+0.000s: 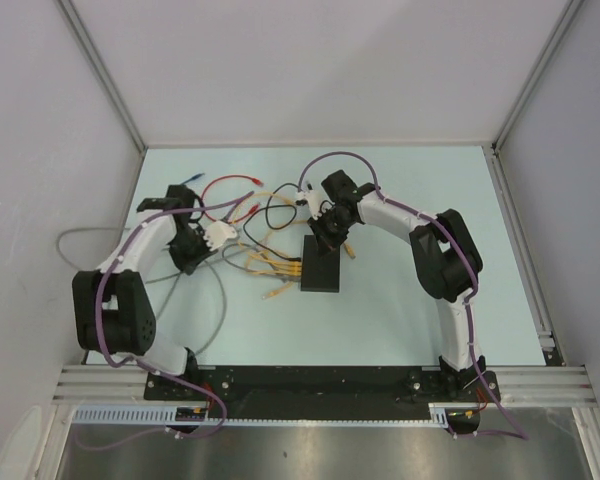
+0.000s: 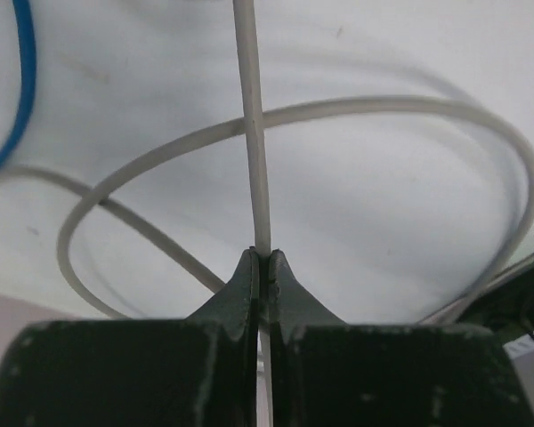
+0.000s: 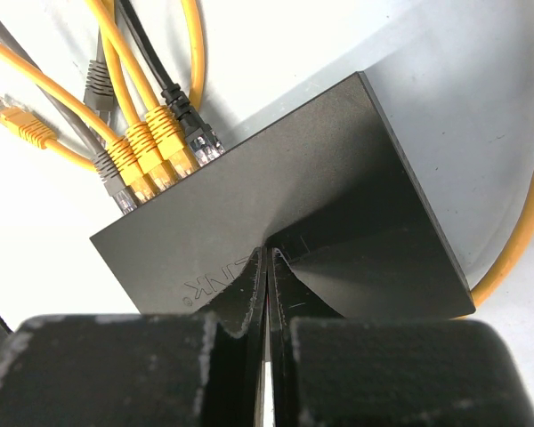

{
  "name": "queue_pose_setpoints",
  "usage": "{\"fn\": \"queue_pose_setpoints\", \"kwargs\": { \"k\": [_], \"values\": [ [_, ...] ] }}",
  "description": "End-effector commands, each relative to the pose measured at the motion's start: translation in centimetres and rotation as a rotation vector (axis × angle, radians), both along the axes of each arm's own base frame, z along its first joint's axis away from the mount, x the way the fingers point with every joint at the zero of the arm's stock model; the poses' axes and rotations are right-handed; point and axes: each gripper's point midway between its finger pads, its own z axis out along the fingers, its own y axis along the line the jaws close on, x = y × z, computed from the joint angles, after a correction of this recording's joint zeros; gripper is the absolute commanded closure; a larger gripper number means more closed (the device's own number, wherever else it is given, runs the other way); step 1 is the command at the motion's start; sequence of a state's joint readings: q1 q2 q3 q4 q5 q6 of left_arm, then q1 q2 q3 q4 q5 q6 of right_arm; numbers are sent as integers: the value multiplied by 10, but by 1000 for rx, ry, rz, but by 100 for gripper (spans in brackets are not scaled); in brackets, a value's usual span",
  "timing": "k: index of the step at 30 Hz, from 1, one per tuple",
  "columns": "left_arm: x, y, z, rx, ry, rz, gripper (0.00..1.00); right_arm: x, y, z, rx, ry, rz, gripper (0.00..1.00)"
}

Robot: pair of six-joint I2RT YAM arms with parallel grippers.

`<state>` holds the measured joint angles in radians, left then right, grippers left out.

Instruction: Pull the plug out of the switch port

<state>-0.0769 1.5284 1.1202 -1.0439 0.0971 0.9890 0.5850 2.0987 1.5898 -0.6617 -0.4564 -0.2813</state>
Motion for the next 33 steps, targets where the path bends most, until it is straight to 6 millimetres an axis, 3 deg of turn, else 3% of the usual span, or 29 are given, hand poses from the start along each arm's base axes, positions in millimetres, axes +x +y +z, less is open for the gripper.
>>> {"fn": "queue_pose_setpoints", "kwargs": {
  "k": [1,5,9,14,18,22,23,25,27,28,31,33],
  "values": [
    [0,53,17,106,7,23,100,-20,-40,-64,-217,93,-16,100],
    [13,77,11,203,6,159,100,-21,-40,-64,-217,95,-13,100],
    [56,96,14,287,-141,344,100,-20,-41,-64,-220,92,-15,100],
    [78,110,11,341,-153,503,100,-20,-43,-63,-225,86,-16,100],
    [104,89,33,188,-222,545,100,-19,-43,-62,-228,76,-16,100],
    [123,86,32,203,-220,592,100,-19,-41,-64,-231,76,-11,100],
    [127,87,23,218,-197,601,100,-19,-41,-63,-230,74,-10,100],
    [140,84,29,193,-224,600,99,-19,-40,-63,-231,73,-9,100],
    [151,84,33,172,-273,600,83,-19,-42,-63,-233,71,-13,100],
    [152,77,31,140,-265,566,65,-19,-43,-63,-237,67,-10,100],
    [148,54,35,44,-238,530,52,-19,-45,-63,-242,64,-12,100],
    [149,28,53,-64,-265,500,46,-19,-46,-62,-242,64,-14,100]
  ]
}}
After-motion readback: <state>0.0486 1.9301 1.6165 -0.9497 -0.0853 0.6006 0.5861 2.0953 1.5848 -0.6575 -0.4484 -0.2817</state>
